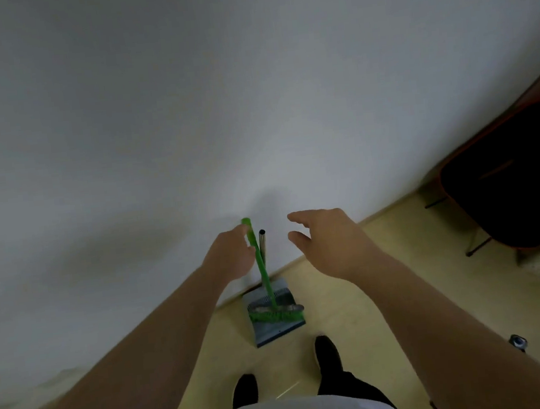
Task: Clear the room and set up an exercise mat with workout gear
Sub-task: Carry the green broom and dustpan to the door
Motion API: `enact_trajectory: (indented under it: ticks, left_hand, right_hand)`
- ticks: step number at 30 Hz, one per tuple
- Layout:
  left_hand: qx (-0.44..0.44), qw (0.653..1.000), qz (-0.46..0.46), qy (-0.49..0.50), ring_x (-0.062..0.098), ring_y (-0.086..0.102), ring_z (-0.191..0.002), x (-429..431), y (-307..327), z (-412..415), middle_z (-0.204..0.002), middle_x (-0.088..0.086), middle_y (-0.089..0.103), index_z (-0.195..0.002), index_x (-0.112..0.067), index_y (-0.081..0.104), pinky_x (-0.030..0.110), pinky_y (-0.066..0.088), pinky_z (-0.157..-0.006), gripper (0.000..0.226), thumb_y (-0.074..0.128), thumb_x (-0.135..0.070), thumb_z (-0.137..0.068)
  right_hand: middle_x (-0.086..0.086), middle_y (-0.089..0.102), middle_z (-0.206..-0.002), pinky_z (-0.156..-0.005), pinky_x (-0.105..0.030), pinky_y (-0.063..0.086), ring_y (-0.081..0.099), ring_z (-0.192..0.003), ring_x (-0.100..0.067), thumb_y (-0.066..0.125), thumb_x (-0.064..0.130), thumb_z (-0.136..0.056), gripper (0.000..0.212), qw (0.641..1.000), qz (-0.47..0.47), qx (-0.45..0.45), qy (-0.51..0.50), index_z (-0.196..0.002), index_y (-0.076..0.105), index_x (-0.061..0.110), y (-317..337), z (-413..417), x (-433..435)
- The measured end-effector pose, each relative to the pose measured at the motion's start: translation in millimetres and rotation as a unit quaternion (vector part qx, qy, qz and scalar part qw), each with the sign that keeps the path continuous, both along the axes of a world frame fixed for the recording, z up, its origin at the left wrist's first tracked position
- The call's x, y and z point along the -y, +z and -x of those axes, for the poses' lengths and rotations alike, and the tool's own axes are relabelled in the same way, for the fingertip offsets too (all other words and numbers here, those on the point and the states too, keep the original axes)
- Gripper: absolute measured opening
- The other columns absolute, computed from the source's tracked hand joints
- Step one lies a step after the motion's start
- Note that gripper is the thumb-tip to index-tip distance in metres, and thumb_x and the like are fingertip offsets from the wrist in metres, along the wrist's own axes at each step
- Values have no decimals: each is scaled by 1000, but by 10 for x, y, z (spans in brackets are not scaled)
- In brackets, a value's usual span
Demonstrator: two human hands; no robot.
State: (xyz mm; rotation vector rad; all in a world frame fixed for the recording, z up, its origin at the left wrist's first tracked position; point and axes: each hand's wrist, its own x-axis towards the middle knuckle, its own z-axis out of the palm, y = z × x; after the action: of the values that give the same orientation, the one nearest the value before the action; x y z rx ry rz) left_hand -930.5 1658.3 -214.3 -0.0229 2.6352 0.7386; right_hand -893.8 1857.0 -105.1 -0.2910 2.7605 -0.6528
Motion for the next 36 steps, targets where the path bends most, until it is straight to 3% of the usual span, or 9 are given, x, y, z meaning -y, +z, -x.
enact_trajectory:
  ticks: [4, 14, 20, 25, 27, 29, 31, 34, 36]
  left_hand:
    - [48, 997, 22, 50, 23, 64, -87, -182, -219, 215, -109, 12, 66, -157, -20, 23, 36, 55, -76, 66, 52, -20, -98]
    - [99, 986, 58, 124, 17, 54, -65, -423, -645, 564, -74, -1, 48, -159, -31, 11, 31, 45, -59, 79, 50, -11, -94]
    - [90, 983, 63, 145, 19, 58, -64, -441, -838, 535, -77, 7, 59, -158, -37, 7, 31, 43, -51, 86, 49, -4, -91]
    - [38, 981, 71, 178, 31, 59, -109, -399, -934, 420, -132, 11, 50, -147, -28, 39, 37, 49, -83, 60, 51, -5, -92]
    - [4, 979, 66, 192, 31, 60, -105, -402, -959, 318, -123, 9, 54, -126, -19, 52, 36, 48, -82, 35, 55, -8, -93]
    - [-15, 977, 95, 188, 29, 60, -91, -416, -932, 252, -96, 6, 57, -102, -14, 52, 35, 44, -70, 8, 57, -16, -96]
    - [14, 976, 122, 178, 27, 58, -80, -398, -937, 157, -78, 2, 52, -89, -12, 49, 34, 40, -63, 19, 58, -26, -98]
    - [58, 980, 101, 158, 25, 61, -84, -457, -968, -25, -88, 7, 62, -92, -11, 55, 34, 46, -64, 9, 59, -17, -97]
    - [64, 971, 87, 213, 30, 56, -117, -497, -1092, -161, -126, 10, 60, -115, -16, 57, 40, 48, -96, 20, 61, -21, -96]
  right_hand:
    - [-1, 55, -146, -105, -24, 39, 57, -126, -16, 49, 34, -105, 47, 998, 8, 34, 43, -150, 46, 21, -178, 295, -189]
    - [-5, 66, -129, -98, -33, 51, 64, -110, -19, 49, 31, -105, 42, 989, 11, 93, 115, -145, 51, 20, -608, 844, -475]
    - [-6, 64, -133, -101, -32, 48, 62, -115, -20, 47, 31, -105, 44, 983, 2, 104, 152, -147, 49, 17, -738, 945, -528]
    - [-6, 65, -131, -99, -26, 45, 63, -114, -18, 48, 32, -105, 47, 979, -10, 127, 160, -150, 46, 17, -866, 1043, -485]
    - [-6, 62, -136, -101, -27, 43, 60, -119, -19, 49, 31, -105, 47, 976, -17, 140, 166, -150, 46, 15, -931, 1068, -416]
    - [-8, 60, -138, -102, -29, 44, 58, -122, -21, 50, 30, -104, 45, 974, -24, 156, 164, -147, 50, 13, -1001, 1082, -335]
    - [-11, 62, -132, -99, -34, 48, 60, -117, -25, 51, 27, -104, 39, 970, -36, 174, 164, -138, 57, 9, -1092, 1077, -228]
    - [-13, 64, -126, -93, -35, 51, 62, -110, -26, 52, 22, -103, 33, 971, -50, 187, 142, -130, 60, 6, -1263, 1089, -96]
    - [-12, 62, -130, -88, -28, 49, 60, -103, -20, 53, 19, -102, 39, 975, -26, 196, 102, -140, 52, 9, -1392, 1122, -28]
